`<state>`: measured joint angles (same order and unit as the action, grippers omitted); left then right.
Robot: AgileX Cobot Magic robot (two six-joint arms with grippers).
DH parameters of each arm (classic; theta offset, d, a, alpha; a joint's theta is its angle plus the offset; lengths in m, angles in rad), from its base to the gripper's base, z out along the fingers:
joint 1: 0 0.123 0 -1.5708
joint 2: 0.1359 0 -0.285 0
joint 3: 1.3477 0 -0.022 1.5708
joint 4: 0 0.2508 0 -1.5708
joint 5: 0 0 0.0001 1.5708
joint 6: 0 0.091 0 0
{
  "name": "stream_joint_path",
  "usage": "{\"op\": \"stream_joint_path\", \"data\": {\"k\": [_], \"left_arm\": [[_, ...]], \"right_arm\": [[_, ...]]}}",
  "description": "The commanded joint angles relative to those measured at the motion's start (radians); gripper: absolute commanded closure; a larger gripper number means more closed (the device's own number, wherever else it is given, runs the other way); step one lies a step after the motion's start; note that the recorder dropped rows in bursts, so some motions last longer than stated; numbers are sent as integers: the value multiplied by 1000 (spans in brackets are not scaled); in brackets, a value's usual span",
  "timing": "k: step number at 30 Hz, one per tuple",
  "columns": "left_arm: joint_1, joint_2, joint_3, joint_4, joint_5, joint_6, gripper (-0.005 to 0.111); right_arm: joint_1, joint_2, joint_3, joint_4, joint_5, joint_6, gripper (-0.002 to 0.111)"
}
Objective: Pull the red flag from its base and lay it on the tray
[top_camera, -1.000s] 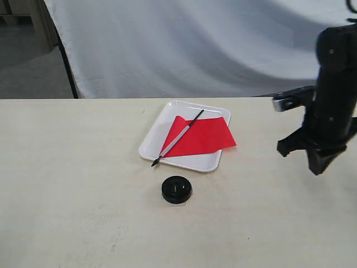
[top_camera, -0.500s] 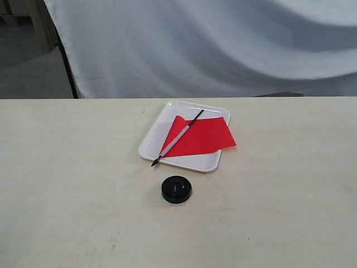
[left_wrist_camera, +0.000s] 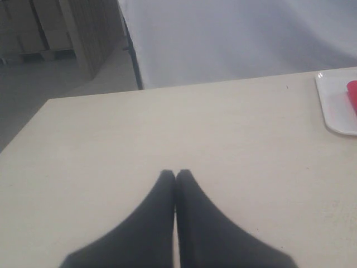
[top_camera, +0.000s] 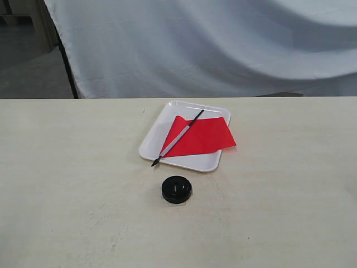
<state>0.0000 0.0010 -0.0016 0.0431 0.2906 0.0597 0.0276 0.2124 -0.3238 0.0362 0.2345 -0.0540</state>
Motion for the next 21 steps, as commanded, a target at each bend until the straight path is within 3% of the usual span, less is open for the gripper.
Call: {"op": "stream_joint_path", "data": {"k": [1, 17, 21], "left_arm": [[0, -1, 2, 5, -8, -3, 107], [0, -1, 2, 5, -8, -3, 107], [0, -1, 2, 5, -8, -3, 107]], "right_arm": [[34, -156, 4, 16, -15, 14, 108], [34, -212, -4, 75, 44, 54, 108], [34, -212, 69, 103, -15, 54, 108]]}}
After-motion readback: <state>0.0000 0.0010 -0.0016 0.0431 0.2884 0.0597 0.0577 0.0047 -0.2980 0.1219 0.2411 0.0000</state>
